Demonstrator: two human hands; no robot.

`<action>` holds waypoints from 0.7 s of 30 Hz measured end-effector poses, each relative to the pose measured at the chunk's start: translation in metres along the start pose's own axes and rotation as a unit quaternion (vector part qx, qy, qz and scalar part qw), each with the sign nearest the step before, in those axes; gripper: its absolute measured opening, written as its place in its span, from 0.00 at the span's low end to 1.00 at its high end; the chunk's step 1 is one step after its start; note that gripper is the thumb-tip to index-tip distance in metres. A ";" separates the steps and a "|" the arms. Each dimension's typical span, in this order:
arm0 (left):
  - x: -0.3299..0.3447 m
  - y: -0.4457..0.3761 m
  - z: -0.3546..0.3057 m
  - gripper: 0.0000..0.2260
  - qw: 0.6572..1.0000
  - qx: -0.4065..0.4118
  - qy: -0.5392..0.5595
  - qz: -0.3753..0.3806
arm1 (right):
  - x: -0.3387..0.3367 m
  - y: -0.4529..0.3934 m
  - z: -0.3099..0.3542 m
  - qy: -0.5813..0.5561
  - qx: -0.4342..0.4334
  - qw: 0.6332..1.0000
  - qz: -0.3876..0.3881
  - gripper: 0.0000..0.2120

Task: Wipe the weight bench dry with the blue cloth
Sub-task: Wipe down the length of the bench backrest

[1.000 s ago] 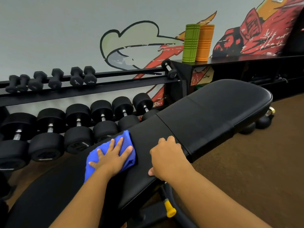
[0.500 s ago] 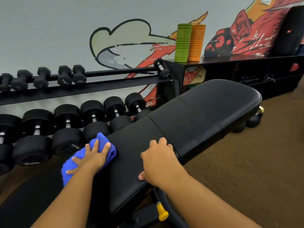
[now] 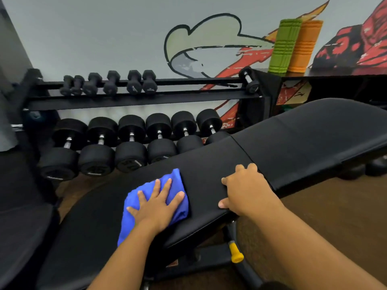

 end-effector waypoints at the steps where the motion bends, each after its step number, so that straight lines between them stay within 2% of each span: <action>1: -0.002 0.000 0.009 0.29 1.000 -0.025 0.004 0.000 | 0.001 -0.001 0.000 0.006 -0.003 1.000 0.002 0.35; 4: -0.009 -0.005 0.023 0.31 0.995 -0.094 0.021 0.009 | 0.005 -0.007 0.002 0.023 -0.011 1.000 0.013 0.35; 7: -0.013 -0.011 0.016 0.31 0.993 -0.111 0.028 0.018 | 0.007 -0.011 0.003 0.027 -0.014 0.999 0.014 0.35; 10: -0.011 -0.012 0.001 0.31 0.996 -0.077 0.022 0.031 | 0.008 -0.012 0.003 0.035 -0.013 0.999 0.018 0.36; 17: 0.004 0.026 -0.034 0.30 0.995 0.090 -0.028 0.036 | 0.004 -0.003 0.000 0.026 0.003 0.999 0.027 0.35; 21: 0.002 0.026 -0.001 0.30 0.998 0.058 -0.016 0.027 | 0.004 -0.002 -0.001 0.035 -0.006 0.999 0.017 0.35</action>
Point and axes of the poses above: each hand's wrist, its own y-axis away from the middle knuckle, its own x-axis out of the palm, z = x × y, the point moved 7 cm from there along -y, towards the middle knuckle, and after that the axes turned 3 degrees about -z, right-handed, at the moved point
